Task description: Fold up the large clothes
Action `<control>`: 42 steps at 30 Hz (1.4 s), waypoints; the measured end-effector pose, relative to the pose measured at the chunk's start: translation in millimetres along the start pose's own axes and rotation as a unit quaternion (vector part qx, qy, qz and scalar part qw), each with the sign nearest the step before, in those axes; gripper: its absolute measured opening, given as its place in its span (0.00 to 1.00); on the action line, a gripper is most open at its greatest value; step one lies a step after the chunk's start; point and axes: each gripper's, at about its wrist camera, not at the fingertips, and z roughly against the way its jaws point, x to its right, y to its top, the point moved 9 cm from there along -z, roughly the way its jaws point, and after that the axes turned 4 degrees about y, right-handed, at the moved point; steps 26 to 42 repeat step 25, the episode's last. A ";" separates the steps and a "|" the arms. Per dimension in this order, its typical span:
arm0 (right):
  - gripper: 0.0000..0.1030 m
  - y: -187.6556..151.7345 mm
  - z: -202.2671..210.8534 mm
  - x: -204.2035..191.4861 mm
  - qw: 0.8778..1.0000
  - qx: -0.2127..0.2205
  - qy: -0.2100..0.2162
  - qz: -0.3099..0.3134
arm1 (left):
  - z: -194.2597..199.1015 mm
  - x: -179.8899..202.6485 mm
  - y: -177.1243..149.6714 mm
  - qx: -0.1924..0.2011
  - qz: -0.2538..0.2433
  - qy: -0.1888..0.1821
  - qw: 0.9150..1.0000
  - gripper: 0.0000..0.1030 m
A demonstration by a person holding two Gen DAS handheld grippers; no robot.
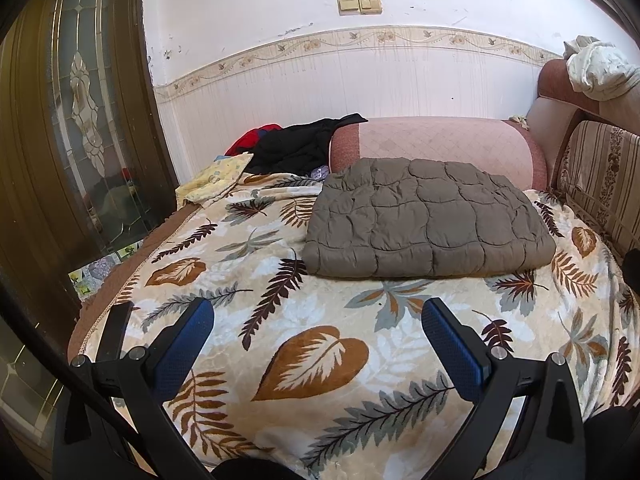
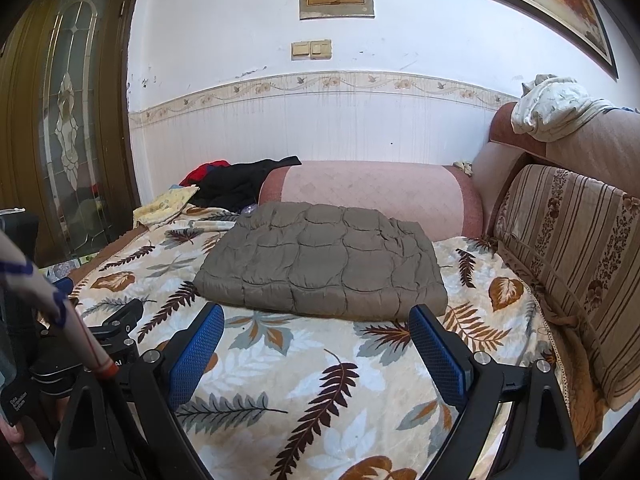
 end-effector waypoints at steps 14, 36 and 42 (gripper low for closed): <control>0.93 -2.0 -0.6 -0.1 1.000 -0.001 0.002 0.001 | -0.3 -3.1 0.2 0.003 0.001 0.004 1.000 1.00; 0.93 -8.9 -11.9 2.0 1.000 -0.015 0.013 -0.006 | -17.7 -6.5 -10.8 -0.029 -0.005 -0.007 1.000 1.00; 0.93 -8.9 -11.9 2.0 1.000 -0.015 0.013 -0.006 | -17.7 -6.5 -10.8 -0.029 -0.005 -0.007 1.000 1.00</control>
